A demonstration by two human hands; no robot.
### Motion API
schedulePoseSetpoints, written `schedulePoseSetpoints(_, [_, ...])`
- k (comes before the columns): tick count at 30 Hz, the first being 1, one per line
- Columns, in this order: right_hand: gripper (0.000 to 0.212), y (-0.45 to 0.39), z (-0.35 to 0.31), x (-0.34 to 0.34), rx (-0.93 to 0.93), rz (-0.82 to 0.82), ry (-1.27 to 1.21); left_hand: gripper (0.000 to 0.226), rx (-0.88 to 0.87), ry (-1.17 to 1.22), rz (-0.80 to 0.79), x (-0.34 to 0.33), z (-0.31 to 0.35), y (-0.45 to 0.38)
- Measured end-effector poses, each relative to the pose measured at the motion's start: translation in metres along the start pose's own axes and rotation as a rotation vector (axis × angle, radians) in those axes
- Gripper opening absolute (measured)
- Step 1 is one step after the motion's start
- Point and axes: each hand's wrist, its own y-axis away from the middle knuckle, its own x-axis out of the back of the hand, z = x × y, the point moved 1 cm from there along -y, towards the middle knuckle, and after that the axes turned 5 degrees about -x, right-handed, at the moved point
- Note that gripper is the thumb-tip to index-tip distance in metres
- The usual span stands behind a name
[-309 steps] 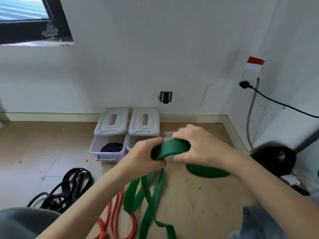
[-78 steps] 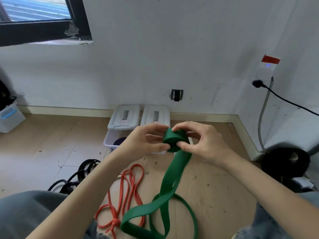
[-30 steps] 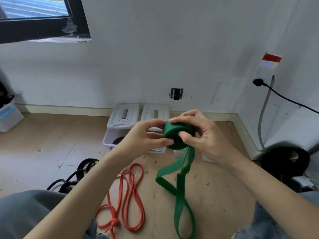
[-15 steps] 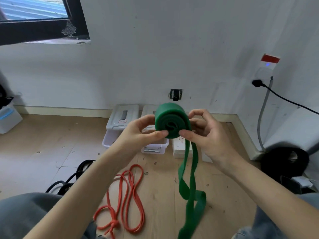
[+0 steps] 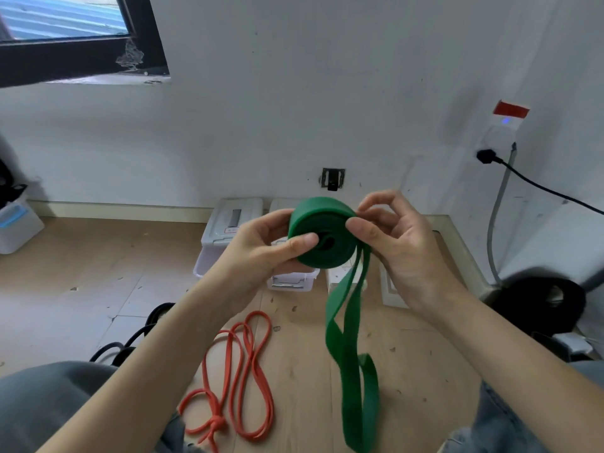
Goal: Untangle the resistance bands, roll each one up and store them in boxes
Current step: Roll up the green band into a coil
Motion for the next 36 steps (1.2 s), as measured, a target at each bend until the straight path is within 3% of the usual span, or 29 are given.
schedulePoseSetpoints(2, [0.018,0.001,0.003,0.0,0.01,0.003,0.056,0.044,0.027,0.006,0.001,0.0,-0.003,0.001])
schedulePoseSetpoints(6, [0.034,0.004,0.008,0.0,0.003,-0.032,0.25,0.052,0.071,0.049,-0.004,0.003,-0.01,0.002])
schedulePoseSetpoints(10, [0.037,0.004,0.0,0.004,0.103,-0.088,0.647,0.045,0.074,-0.425,-0.125,0.01,-0.011,0.001])
schedulePoseSetpoints(12, [0.038,0.005,0.0,0.004,0.158,-0.162,0.76,0.038,0.075,-0.473,-0.135,0.01,-0.013,0.002])
schedulePoseSetpoints(14, [0.04,0.005,0.002,0.003,0.14,-0.172,0.687,0.034,0.059,-0.44,-0.13,0.009,-0.013,0.003])
schedulePoseSetpoints(19, [0.051,-0.001,-0.001,0.007,-0.035,-0.074,0.153,0.034,-0.034,-0.116,-0.028,0.012,0.006,0.002])
schedulePoseSetpoints(23, [0.043,-0.001,0.002,0.002,0.007,-0.034,0.157,0.041,-0.036,0.13,0.042,0.012,0.006,-0.001])
schedulePoseSetpoints(26, [0.032,0.001,0.005,0.004,0.014,-0.011,0.169,0.041,0.026,0.079,0.032,0.011,-0.001,0.0])
schedulePoseSetpoints(31, [0.03,0.006,0.006,0.001,0.059,-0.079,0.359,0.034,0.164,-0.396,-0.146,0.008,-0.014,0.004])
schedulePoseSetpoints(34, [0.031,0.005,0.003,0.0,0.068,-0.093,0.413,0.028,0.278,-0.282,-0.233,0.008,-0.011,0.008])
schedulePoseSetpoints(36, [0.031,0.004,0.002,0.0,0.068,-0.079,0.428,0.032,0.26,-0.243,-0.242,0.009,-0.007,0.008])
